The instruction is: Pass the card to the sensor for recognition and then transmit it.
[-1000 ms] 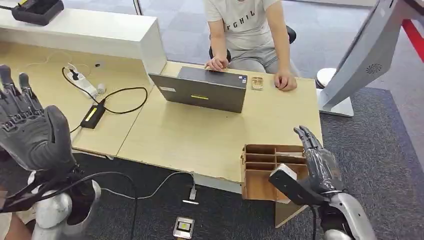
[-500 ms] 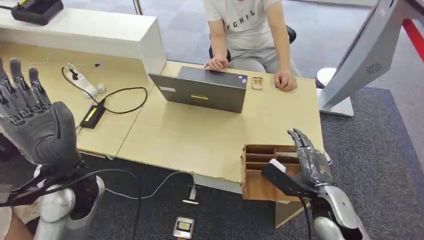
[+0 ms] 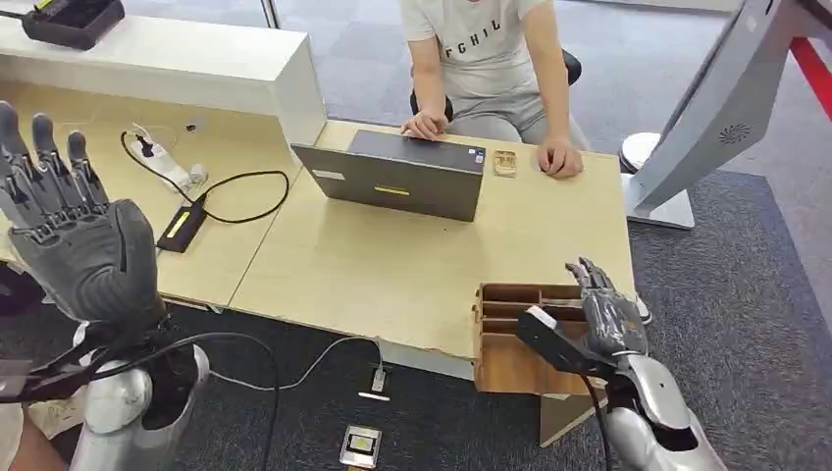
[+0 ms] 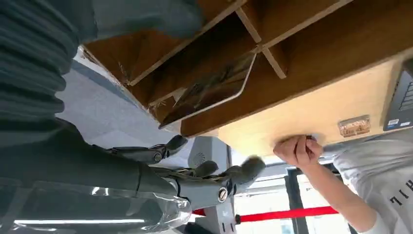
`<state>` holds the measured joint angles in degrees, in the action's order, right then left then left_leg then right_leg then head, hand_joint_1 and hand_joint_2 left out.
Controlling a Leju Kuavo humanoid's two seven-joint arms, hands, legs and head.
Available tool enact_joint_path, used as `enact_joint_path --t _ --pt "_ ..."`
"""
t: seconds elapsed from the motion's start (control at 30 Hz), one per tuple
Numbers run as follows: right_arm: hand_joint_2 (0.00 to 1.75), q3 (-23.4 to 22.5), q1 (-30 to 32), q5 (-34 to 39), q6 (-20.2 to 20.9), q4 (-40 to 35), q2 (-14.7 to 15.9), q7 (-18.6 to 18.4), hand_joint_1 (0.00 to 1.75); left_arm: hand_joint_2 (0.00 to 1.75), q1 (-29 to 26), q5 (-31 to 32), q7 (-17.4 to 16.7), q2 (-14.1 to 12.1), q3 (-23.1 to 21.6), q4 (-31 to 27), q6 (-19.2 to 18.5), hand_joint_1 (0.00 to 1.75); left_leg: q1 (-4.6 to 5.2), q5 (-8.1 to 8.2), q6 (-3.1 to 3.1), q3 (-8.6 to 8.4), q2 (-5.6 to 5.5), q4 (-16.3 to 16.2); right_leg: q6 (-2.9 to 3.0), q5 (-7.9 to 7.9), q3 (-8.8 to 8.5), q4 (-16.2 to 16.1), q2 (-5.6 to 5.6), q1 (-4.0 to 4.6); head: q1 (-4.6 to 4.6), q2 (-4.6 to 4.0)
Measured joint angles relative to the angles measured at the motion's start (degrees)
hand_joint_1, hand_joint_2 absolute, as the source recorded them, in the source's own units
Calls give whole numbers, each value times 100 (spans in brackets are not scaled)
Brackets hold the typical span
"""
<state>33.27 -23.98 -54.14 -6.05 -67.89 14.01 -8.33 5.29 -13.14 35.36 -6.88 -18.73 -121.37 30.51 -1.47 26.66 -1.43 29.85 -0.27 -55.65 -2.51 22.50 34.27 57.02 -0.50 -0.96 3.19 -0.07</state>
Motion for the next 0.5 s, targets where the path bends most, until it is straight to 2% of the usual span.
enact_joint_path --t 0.5 --pt "175 11 -242 225 -173 459 -155 194 175 175 -33 88 31 2 2 0 18 0 0 -1 0 -3 0 0 0 -1 -1 0 0 0 0 0"
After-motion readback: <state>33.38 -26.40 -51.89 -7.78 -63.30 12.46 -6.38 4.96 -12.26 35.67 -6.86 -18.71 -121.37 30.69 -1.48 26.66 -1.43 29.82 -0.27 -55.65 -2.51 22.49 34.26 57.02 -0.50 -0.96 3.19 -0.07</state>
